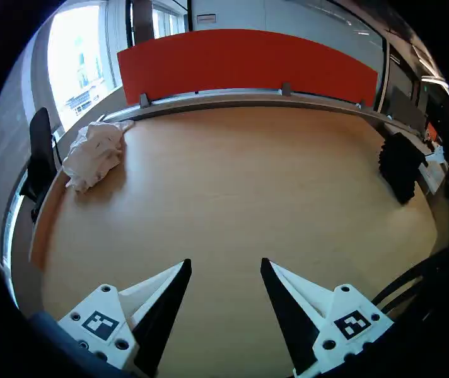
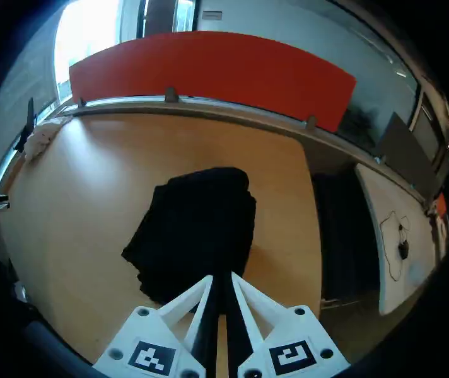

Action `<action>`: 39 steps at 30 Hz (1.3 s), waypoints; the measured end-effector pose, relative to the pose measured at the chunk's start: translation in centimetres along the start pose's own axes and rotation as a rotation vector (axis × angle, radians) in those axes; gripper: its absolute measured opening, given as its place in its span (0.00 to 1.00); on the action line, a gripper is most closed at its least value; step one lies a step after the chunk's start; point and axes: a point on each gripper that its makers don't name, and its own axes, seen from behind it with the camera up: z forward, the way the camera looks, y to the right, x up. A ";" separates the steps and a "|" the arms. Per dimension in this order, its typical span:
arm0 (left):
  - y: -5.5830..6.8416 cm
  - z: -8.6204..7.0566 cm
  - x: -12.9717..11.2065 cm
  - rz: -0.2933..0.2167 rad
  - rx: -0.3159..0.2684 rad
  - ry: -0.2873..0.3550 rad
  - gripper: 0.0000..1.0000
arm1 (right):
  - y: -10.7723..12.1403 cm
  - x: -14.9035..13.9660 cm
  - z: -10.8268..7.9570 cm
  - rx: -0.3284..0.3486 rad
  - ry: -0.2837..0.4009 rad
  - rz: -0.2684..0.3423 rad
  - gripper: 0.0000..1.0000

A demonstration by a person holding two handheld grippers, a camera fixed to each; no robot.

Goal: Fold towel

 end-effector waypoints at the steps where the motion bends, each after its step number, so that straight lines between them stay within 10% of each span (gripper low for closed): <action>1: 0.0 0.0 0.0 -0.001 0.001 -0.001 0.81 | 0.1 -0.4 0.1 -0.002 -0.005 0.005 0.05; 39: 0.1 0.2 0.3 -0.004 0.005 0.000 0.81 | 1.3 -4.7 1.7 -0.068 -0.048 0.082 0.14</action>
